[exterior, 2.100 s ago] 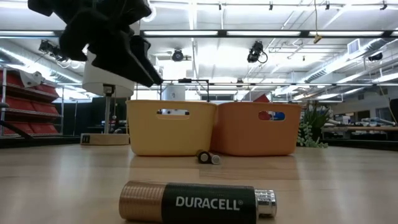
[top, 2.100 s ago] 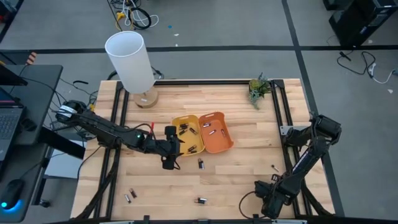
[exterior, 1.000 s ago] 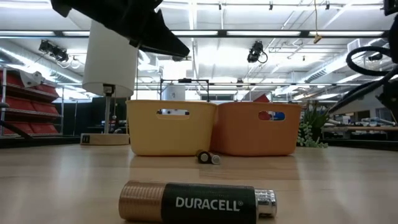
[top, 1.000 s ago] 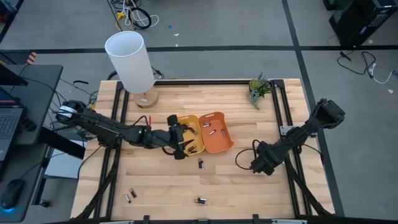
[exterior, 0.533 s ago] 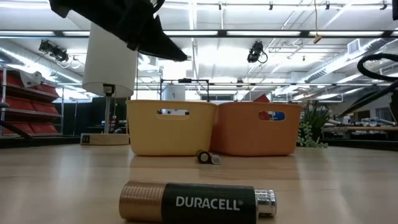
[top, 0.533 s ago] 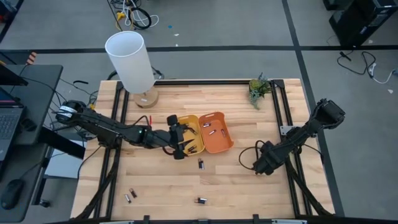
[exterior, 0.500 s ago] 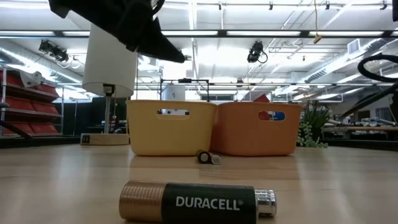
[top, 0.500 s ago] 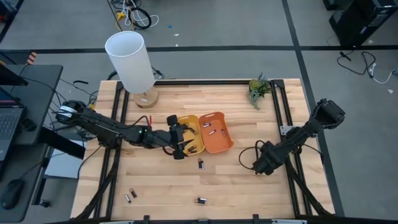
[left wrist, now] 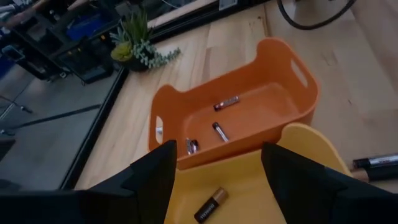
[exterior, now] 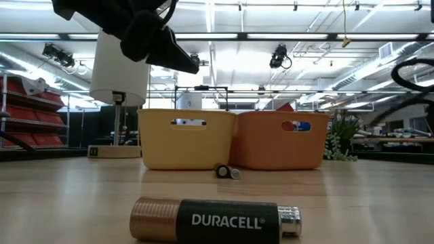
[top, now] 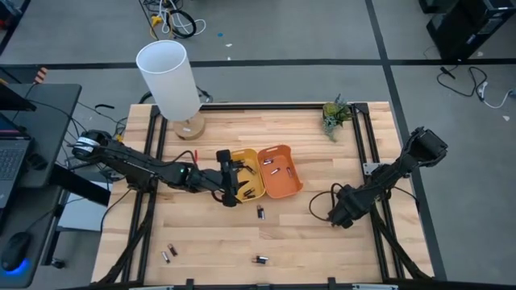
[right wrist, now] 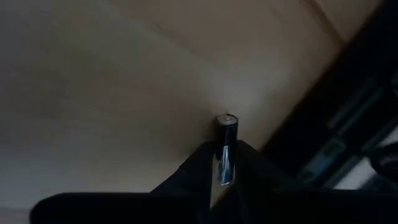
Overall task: Sort batteries
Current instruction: Put the bottom right silver battery into the orange bin
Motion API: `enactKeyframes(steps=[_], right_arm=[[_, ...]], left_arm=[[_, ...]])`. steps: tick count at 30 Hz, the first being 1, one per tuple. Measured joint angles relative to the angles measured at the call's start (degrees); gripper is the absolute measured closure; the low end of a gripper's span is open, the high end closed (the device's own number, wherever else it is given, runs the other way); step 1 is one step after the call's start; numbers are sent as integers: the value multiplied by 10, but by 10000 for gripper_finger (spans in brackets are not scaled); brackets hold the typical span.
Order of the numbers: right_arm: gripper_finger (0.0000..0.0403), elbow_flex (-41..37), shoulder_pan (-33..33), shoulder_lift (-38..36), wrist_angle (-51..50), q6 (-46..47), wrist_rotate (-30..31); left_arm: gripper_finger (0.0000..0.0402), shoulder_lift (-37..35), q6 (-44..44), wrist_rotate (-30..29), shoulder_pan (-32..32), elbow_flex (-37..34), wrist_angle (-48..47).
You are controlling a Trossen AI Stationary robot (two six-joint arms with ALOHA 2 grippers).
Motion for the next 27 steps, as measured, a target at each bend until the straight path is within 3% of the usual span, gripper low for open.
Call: enactKeyframes(steps=[4,8,14,21,27], right_arm=[[385,23,0,-1,16,12,41],[391,61,-1,0,39,17,132],[396,127,-15,1,59,-5,296],[400,213,-71,0,70,-110,424],[401,275,-136,0,94,-259,482]], left_arm=[[149,0,0,0,0,0,-1],[149,0,-14,6,0,0,-9],[149,0,-11,112,0,0,-12],[149,-5,12,114,0,0,-25],[149,-5,19,107,0,0,-72]])
